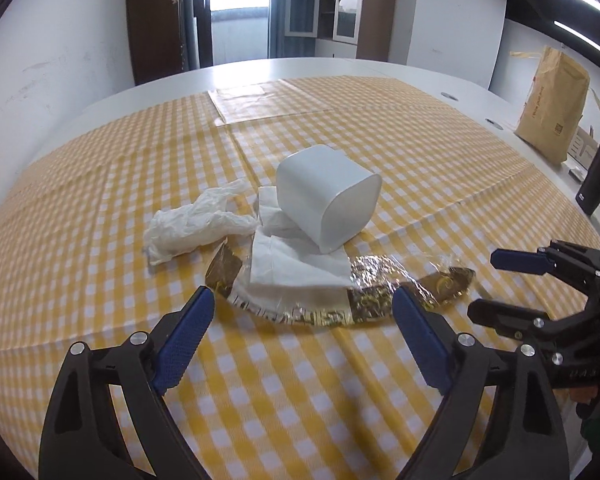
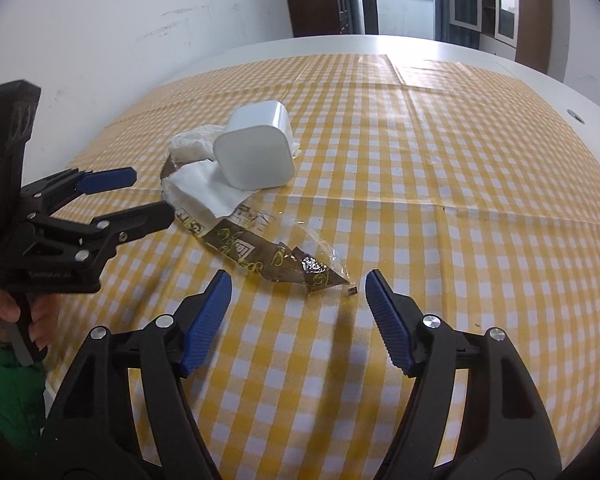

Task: Collect trash
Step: 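Grasp the white tissue with the left tool while the right tool grasps the gold foil wrapper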

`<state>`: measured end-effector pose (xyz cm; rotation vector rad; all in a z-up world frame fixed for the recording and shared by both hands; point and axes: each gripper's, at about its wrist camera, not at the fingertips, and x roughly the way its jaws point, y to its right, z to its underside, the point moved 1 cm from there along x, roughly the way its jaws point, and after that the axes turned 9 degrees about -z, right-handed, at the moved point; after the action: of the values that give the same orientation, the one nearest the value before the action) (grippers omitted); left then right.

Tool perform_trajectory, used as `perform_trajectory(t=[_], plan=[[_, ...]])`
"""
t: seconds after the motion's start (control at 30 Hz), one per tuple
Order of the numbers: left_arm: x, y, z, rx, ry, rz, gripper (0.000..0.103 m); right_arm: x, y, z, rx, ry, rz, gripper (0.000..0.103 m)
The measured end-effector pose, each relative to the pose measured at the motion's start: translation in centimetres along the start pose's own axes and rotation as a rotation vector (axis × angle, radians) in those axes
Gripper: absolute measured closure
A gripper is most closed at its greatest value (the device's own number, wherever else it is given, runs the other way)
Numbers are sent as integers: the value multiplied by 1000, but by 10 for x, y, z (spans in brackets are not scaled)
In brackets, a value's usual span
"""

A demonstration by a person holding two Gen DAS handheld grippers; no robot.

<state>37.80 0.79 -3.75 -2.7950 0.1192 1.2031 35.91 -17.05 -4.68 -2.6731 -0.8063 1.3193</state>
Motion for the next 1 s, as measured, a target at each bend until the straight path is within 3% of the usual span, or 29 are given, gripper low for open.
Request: perform_trajectory(t=[0.27, 0.4, 0.5, 0.53, 0.6, 0.67, 0.8, 0.93, 1.0], plan=[[23, 7, -8, 32, -38, -10, 19, 10, 4, 0, -2, -29, -23, 52], [31, 12, -6, 50, -57, -23, 26, 13, 5, 2, 0, -45, -28, 68], [38, 13, -6, 59, -72, -36, 39, 14, 4, 4, 1, -48, -39, 79], [40, 13, -7, 58, -76, -39, 48, 14, 3, 5, 1, -49, -51, 87], [43, 14, -7, 58, -82, -47, 61, 12, 0, 7, -3, -47, -67, 89], [43, 15, -7, 70, -79, -67, 80, 10, -3, 10, -11, -42, -72, 94], [34, 9, -9, 28, -67, -33, 86, -1, -7, 15, -17, -27, -79, 97], [19, 9, -14, 21, -37, -19, 100, -17, -12, 20, -18, -6, -93, 98], [9, 11, -18, 22, -12, -24, 101, -25, -15, 22, -20, 8, -104, 98]])
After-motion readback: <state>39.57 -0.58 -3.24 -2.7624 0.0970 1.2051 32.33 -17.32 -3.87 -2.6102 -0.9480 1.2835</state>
